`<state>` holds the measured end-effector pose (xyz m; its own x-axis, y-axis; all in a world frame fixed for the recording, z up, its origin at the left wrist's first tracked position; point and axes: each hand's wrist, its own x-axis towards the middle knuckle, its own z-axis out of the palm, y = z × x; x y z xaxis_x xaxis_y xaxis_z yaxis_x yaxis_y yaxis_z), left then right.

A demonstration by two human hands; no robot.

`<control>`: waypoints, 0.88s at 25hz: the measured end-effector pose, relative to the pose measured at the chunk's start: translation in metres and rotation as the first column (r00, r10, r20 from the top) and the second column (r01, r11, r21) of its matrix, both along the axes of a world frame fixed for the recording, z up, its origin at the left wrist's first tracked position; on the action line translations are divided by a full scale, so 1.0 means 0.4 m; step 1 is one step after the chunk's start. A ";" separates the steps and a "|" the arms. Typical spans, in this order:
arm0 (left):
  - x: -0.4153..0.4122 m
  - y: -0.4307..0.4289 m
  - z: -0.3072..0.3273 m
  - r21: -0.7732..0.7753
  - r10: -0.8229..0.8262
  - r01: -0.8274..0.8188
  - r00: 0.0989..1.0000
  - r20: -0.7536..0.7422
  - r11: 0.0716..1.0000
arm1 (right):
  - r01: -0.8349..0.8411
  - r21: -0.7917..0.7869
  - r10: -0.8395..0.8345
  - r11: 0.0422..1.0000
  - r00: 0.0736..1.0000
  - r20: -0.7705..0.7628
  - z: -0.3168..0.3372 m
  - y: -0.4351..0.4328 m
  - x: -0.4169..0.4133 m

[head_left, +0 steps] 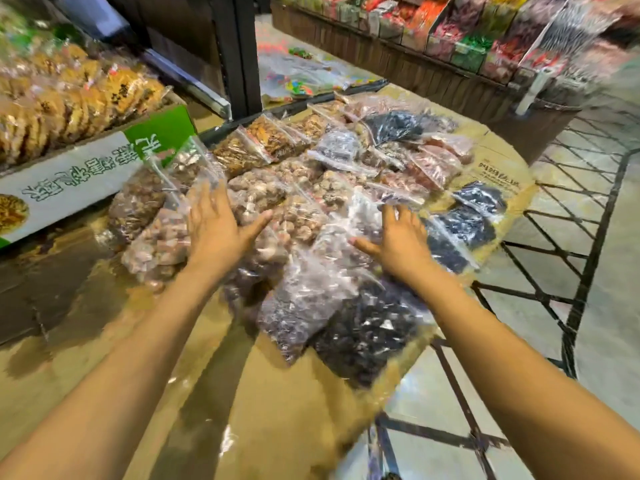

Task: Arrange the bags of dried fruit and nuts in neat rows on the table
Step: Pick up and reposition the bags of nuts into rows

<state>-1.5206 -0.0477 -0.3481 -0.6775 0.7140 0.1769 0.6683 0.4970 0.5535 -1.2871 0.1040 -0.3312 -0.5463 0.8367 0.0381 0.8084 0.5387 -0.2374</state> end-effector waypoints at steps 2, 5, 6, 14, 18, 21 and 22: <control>0.118 0.107 0.026 -0.025 0.003 -0.003 1.000 -0.008 1.000 | 0.002 -0.027 -0.002 1.000 1.000 -0.003 -0.005 0.088 0.111; 0.290 0.279 0.040 -0.036 -0.023 0.023 1.000 -0.011 0.999 | 0.024 -0.077 -0.026 0.997 1.000 -0.015 -0.008 0.218 0.283; 0.345 0.334 0.044 -0.037 -0.043 0.042 0.999 -0.009 0.998 | 0.035 -0.089 -0.036 0.995 0.999 -0.012 -0.004 0.260 0.338; 0.481 0.639 0.025 -0.182 -0.033 0.022 0.998 -0.060 0.983 | 0.016 -0.165 -0.032 0.986 0.995 -0.095 -0.021 0.569 0.526; 0.360 0.774 -0.008 -0.201 0.095 -0.102 0.994 -0.045 0.974 | -0.101 -0.195 0.087 0.976 0.993 -0.078 -0.044 0.742 0.414; 0.266 0.880 -0.025 -0.235 0.185 -0.187 0.982 -0.031 0.954 | -0.172 -0.210 0.164 0.963 0.985 -0.054 -0.044 0.883 0.307; 0.234 0.909 -0.031 -0.247 0.222 -0.222 0.975 -0.028 0.943 | -0.191 -0.225 0.184 0.955 0.982 -0.050 -0.043 0.931 0.272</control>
